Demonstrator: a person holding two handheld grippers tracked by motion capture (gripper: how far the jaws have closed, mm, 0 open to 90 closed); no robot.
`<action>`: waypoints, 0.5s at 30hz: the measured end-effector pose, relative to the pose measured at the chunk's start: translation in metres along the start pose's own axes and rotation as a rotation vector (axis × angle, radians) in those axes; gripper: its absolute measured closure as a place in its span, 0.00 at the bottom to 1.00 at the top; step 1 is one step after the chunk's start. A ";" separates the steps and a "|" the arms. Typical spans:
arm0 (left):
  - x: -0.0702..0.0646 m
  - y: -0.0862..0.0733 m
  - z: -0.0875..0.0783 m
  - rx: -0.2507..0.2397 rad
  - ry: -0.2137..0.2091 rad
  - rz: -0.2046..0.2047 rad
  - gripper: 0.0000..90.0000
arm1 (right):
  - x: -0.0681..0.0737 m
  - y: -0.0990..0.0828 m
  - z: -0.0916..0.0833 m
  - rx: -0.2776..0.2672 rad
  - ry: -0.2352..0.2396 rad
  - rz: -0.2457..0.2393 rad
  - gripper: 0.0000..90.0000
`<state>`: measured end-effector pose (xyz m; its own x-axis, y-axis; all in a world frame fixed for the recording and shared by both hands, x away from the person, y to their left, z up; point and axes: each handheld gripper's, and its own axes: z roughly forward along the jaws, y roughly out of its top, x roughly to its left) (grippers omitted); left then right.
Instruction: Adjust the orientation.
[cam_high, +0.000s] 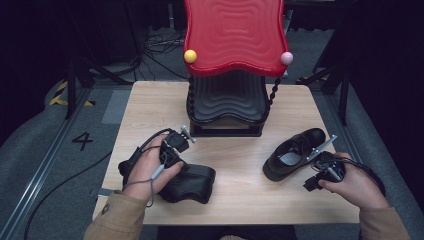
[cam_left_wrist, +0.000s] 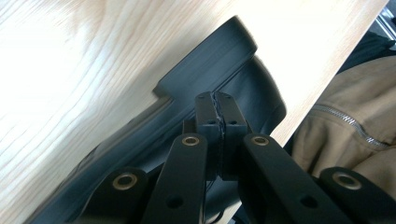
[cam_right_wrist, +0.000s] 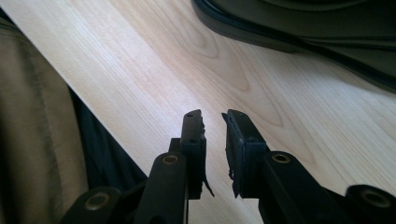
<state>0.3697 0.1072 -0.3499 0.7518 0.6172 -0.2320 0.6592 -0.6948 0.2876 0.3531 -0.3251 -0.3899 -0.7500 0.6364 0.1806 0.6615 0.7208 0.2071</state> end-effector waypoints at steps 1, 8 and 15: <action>-0.001 0.004 0.002 0.007 -0.006 0.006 1.00 | 0.000 0.000 0.000 0.001 0.002 -0.001 0.86; -0.004 0.020 0.018 0.041 -0.022 0.024 1.00 | 0.000 -0.004 0.000 -0.004 -0.001 0.003 0.86; -0.006 0.031 0.033 0.077 -0.024 0.038 1.00 | 0.001 -0.005 0.002 -0.014 0.019 -0.008 0.87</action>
<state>0.3856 0.0698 -0.3705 0.7758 0.5817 -0.2445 0.6288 -0.7445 0.2243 0.3486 -0.3276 -0.3925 -0.7550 0.6254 0.1973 0.6557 0.7216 0.2222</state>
